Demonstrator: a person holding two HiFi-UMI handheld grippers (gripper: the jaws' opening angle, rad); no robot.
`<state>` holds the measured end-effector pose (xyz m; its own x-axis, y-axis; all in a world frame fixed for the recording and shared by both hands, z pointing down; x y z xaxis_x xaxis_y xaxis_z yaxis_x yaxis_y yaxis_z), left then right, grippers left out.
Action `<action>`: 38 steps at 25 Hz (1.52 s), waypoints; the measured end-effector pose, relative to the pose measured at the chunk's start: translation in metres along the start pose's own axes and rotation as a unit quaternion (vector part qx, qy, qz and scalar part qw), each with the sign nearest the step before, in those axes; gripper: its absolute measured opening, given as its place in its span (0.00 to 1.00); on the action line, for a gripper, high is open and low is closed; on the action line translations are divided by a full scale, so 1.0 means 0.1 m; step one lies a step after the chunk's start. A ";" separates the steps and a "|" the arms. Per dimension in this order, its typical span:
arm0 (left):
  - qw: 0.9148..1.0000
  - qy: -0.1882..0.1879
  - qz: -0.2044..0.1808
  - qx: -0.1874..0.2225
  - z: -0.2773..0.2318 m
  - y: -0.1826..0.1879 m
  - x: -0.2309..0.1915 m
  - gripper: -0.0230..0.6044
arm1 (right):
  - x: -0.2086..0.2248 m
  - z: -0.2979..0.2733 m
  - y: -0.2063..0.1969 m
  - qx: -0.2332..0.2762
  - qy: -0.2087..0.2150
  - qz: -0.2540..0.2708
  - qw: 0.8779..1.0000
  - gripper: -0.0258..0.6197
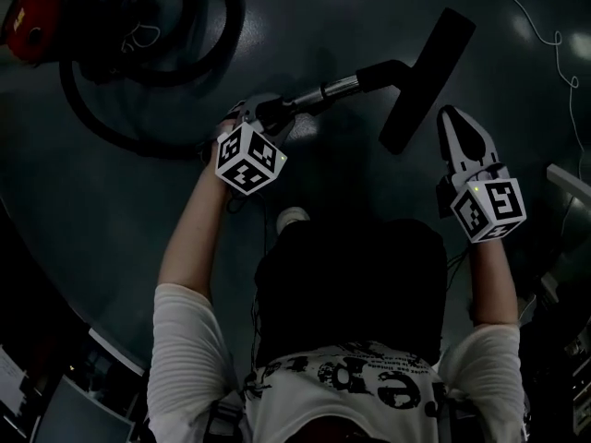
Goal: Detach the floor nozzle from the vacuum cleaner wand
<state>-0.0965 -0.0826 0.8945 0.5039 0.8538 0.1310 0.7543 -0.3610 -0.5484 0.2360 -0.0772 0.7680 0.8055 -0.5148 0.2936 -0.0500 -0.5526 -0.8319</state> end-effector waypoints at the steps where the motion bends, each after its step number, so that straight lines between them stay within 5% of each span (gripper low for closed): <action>1: 1.000 0.004 0.004 0.004 0.17 0.14 -0.04 0.32 | -0.07 0.17 0.20 0.010 0.002 -0.007 1.000 0.05; 13: 0.986 0.065 0.107 0.107 3.09 1.93 -0.42 0.31 | -1.17 1.90 3.07 0.069 0.027 -0.015 0.997 0.05; 25: 0.967 0.107 0.162 0.167 5.52 3.00 -0.63 0.31 | -2.78 3.01 5.37 0.112 0.104 0.056 0.987 0.05; 28: 0.964 0.110 0.165 0.175 5.93 3.12 -0.71 0.31 | -3.29 3.32 6.00 0.136 0.137 0.099 0.976 0.06; 31: 0.962 0.125 0.158 0.184 6.15 3.21 -0.82 0.31 | -3.75 3.46 6.40 0.133 0.193 0.164 0.958 0.20; 34: 0.960 0.141 0.155 0.187 6.21 3.26 -0.81 0.31 | -4.14 3.43 6.50 0.097 0.235 0.238 0.937 0.39; 38: 0.963 0.137 0.152 0.175 6.21 3.22 -0.68 0.31 | -4.68 3.28 6.49 0.041 0.247 0.315 0.915 0.51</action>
<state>-0.1493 -0.0239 0.1963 0.8070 0.5805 0.1083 0.3916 -0.3888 -0.8340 0.0204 0.0199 -0.0633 0.2659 -0.9591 -0.0969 -0.3523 -0.0031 -0.9359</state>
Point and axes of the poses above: the fingertips, and each gripper's own axes: z backward along the fingers, x to its right, y out of its top, the point moved 9 cm from there along z, backward along the fingers, and after that the axes turned 7 degrees about y, right-handed, at the moved point
